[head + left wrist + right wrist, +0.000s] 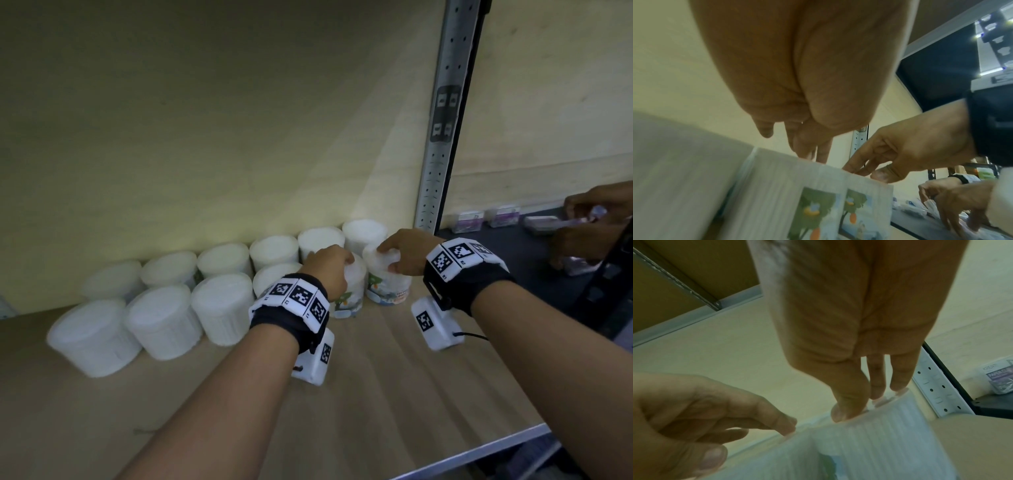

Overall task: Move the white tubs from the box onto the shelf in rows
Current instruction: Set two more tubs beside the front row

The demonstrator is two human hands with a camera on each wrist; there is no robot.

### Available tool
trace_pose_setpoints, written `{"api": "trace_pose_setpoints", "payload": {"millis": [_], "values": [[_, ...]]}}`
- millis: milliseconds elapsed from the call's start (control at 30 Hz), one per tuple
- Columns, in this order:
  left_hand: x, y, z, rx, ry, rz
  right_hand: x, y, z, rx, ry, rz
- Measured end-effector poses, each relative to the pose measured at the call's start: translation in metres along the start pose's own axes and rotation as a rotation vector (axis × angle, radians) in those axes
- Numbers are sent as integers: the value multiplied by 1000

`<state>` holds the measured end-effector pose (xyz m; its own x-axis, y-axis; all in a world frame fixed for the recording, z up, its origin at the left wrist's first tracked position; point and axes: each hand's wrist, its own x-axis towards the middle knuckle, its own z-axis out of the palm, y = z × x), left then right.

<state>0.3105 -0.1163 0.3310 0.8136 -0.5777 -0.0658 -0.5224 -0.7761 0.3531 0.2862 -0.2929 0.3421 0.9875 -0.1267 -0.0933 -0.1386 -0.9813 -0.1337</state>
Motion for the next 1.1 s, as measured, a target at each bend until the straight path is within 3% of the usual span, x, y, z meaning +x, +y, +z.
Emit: {"api": "trace_pose_setpoints", "payload": {"millis": [200, 400, 700, 833, 933, 1100], "values": [[1, 2, 17, 64, 341, -95, -1, 1, -1, 7, -11, -1], [7, -1, 23, 98, 298, -104, -2, 1, -2, -4, -7, -15], [8, -4, 6, -3, 56, -40, -1, 0, -2, -14, -17, -12], [5, -2, 11, -26, 175, -11, -1, 0, -2, -12, -16, -11], [4, 1, 17, -4, 293, -80, 0, 0, -2, -8, -21, -11], [8, -1, 23, 50, 271, -114, -2, 1, -2, -3, -11, -15]]}}
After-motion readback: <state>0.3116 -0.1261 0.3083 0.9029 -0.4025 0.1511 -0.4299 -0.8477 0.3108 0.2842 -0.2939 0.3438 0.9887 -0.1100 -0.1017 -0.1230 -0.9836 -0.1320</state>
